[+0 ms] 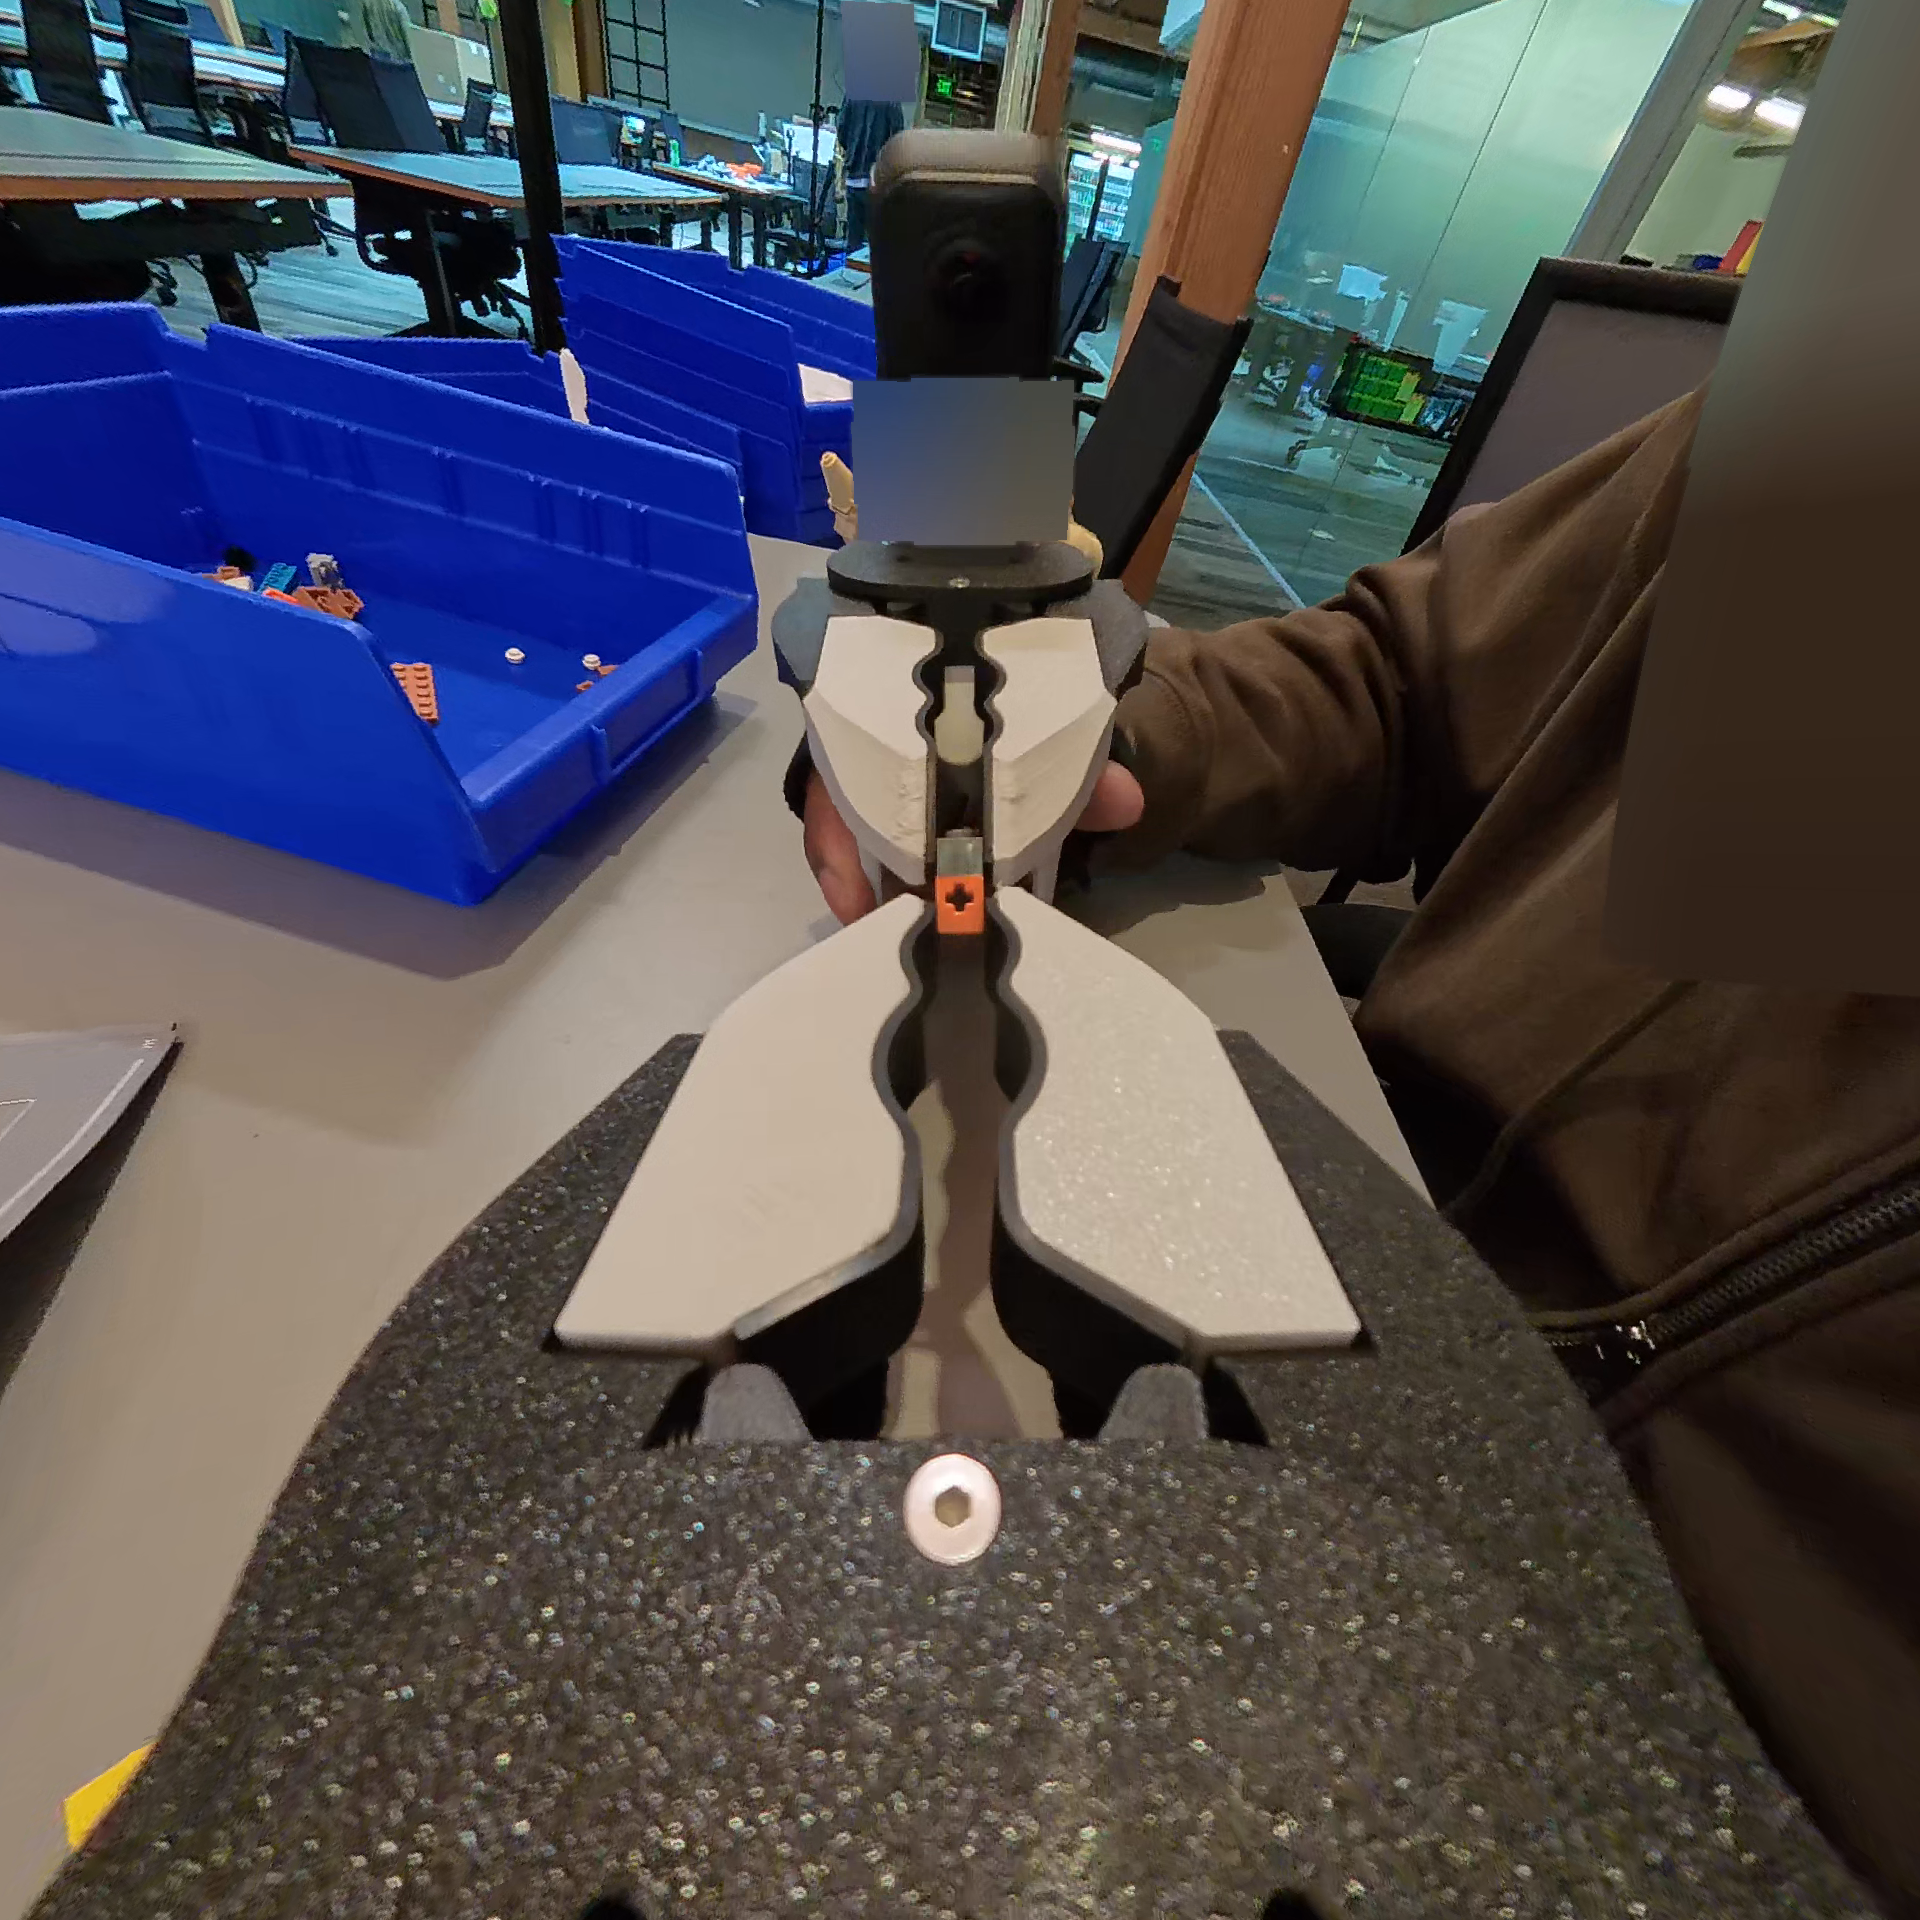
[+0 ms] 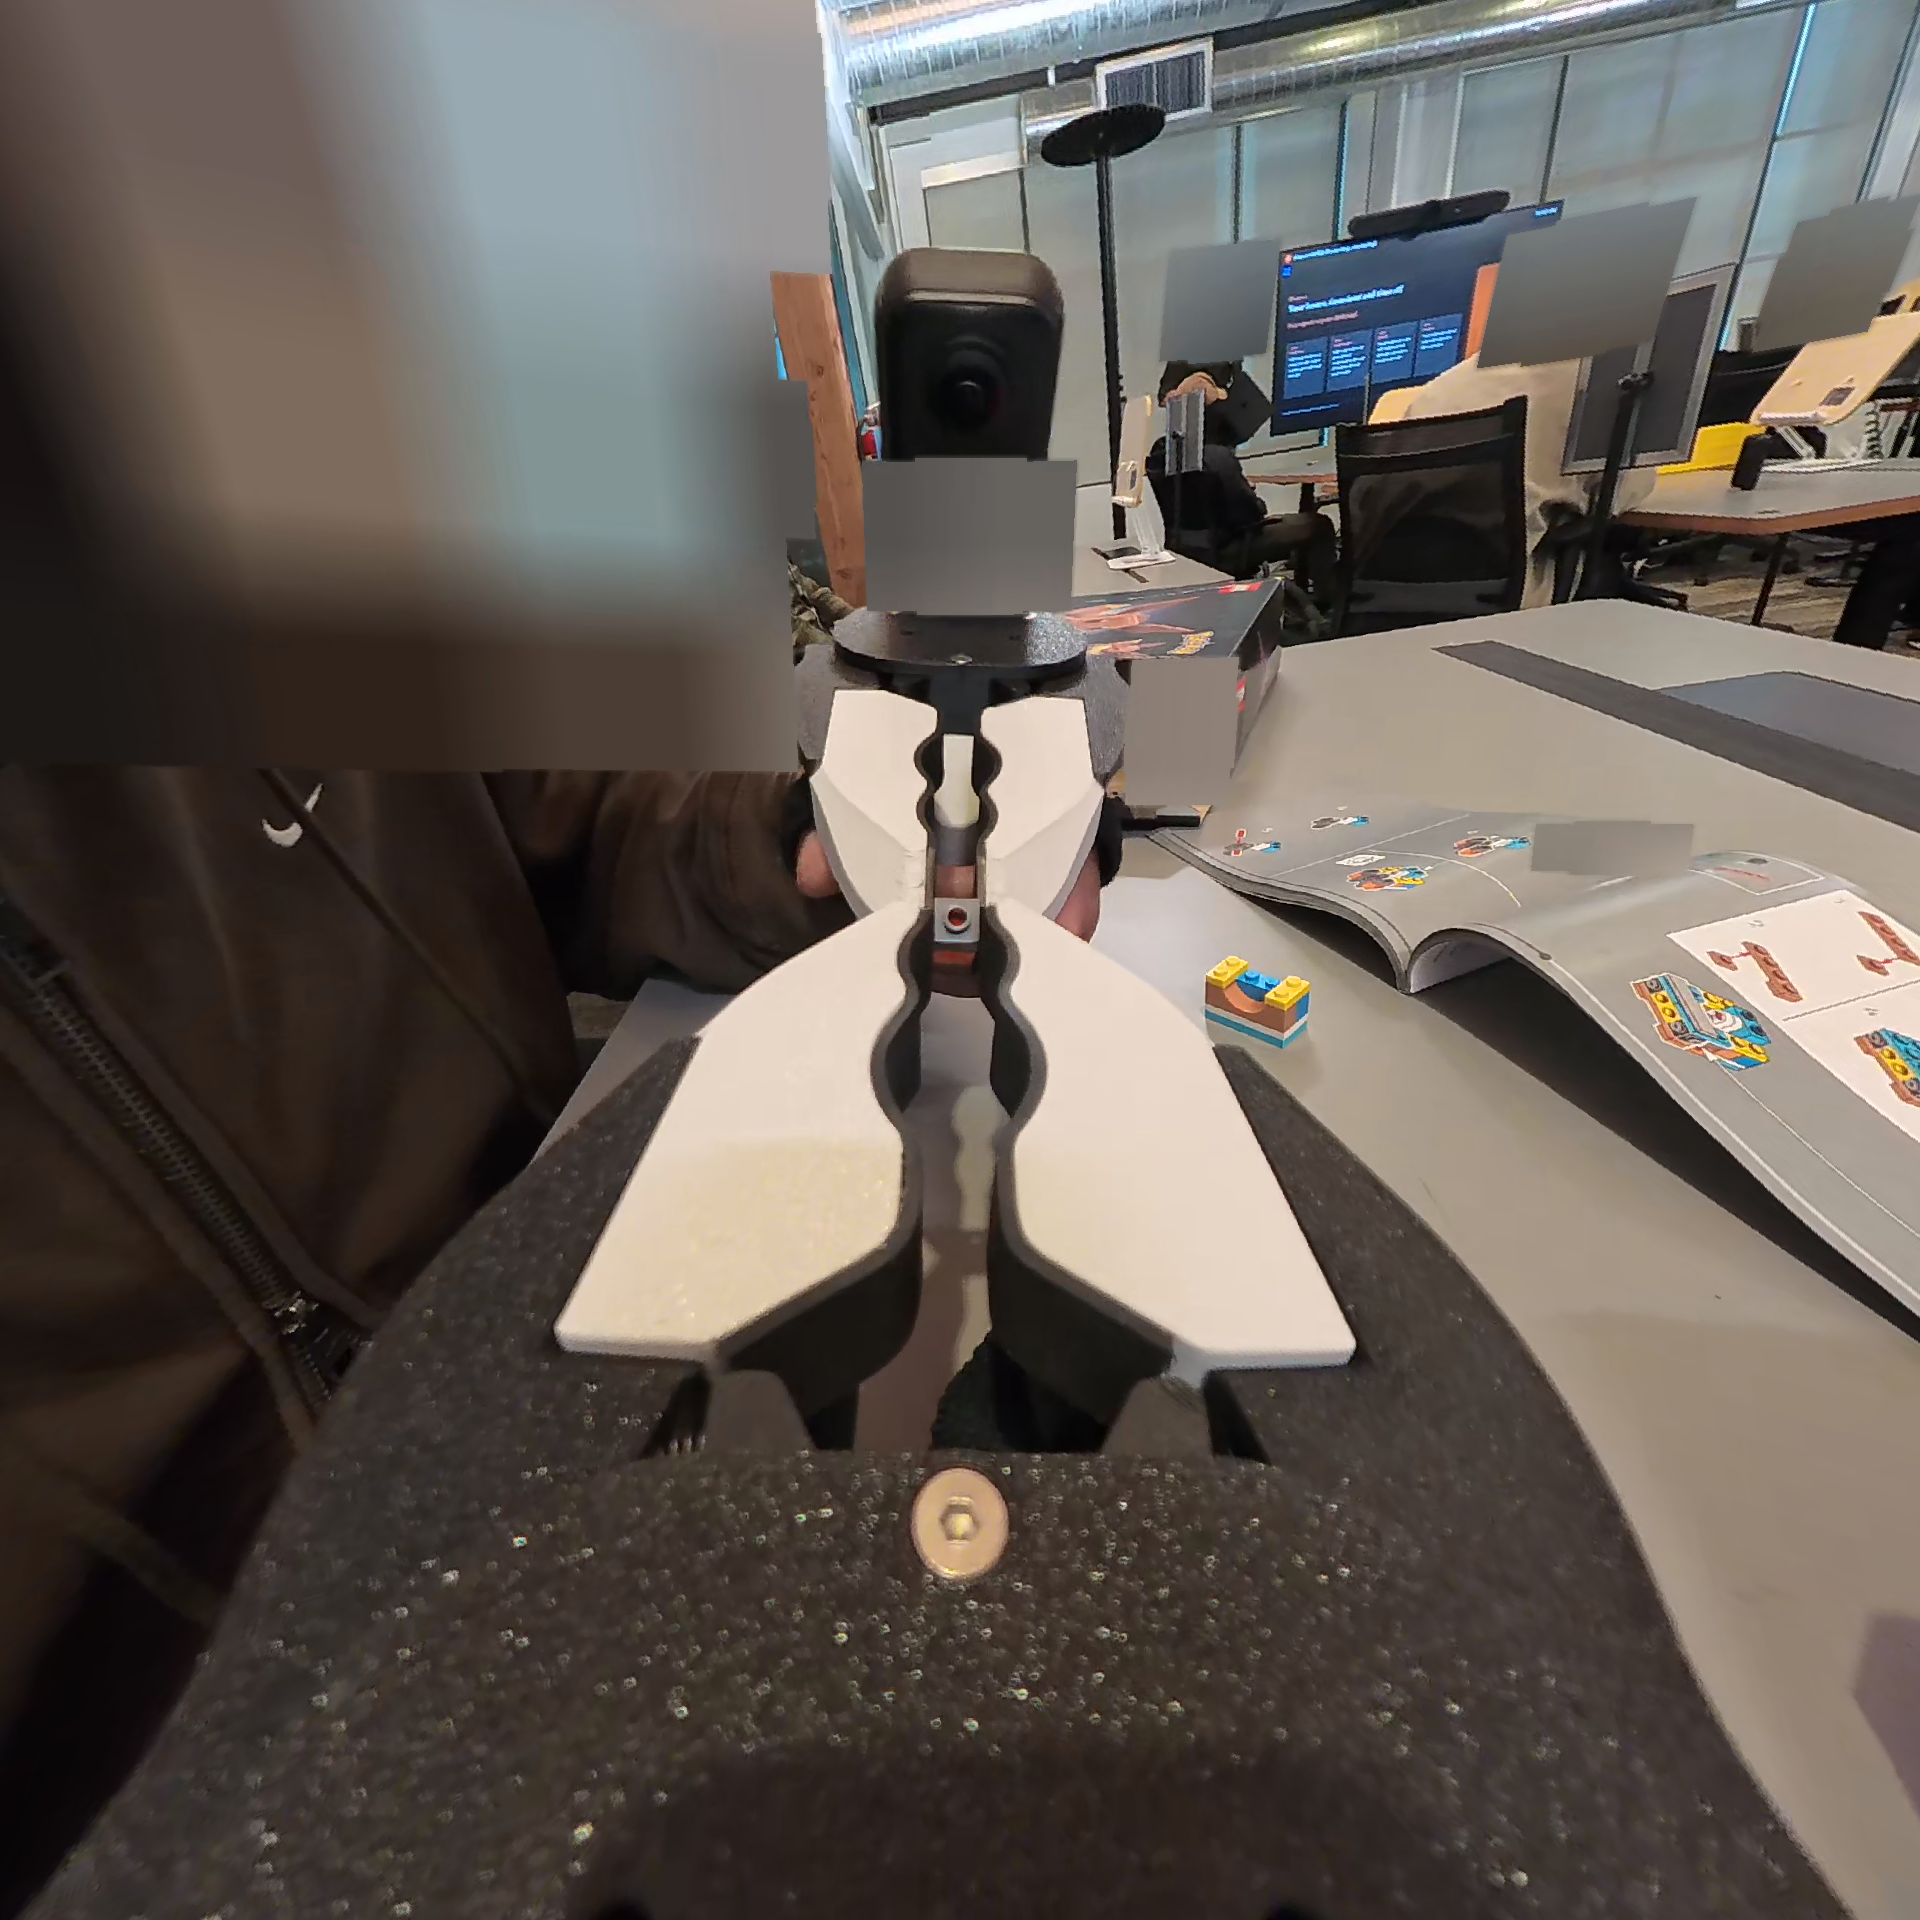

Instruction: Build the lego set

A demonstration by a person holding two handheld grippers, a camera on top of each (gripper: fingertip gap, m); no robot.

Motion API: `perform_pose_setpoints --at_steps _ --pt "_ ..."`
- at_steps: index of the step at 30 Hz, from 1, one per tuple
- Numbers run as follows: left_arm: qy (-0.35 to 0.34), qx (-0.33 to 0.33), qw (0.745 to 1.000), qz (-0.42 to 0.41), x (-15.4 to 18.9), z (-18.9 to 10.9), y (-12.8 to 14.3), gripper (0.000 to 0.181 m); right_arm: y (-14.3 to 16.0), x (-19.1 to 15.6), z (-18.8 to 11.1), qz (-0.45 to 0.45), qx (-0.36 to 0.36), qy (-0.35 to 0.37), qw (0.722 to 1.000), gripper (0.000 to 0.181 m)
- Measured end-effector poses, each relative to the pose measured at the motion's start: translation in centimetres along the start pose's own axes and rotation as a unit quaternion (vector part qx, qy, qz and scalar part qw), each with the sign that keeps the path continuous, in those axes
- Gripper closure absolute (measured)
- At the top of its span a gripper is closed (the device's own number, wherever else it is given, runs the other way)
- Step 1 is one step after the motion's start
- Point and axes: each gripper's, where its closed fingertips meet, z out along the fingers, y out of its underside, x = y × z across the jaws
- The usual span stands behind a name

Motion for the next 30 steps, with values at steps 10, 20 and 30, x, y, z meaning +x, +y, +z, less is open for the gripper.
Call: perform_pose_setpoints --at_steps 10,20,30 --pt "-0.013 -0.003 1.000 0.011 -0.27 -0.02 0.06 0.173 0.08 0.19 0.22 0.007 0.002 0.006 1.000 0.173" --pt "-0.006 -0.002 1.000 0.007 -0.15 -0.02 0.11 0.173 0.10 0.11 0.29 0.008 0.003 0.001 1.000 0.173" --pt "-0.010 0.008 1.000 -0.022 -0.62 -0.18 -0.02 0.173 -0.15 0.31 0.20 -0.011 0.013 0.010 1.000 0.164"
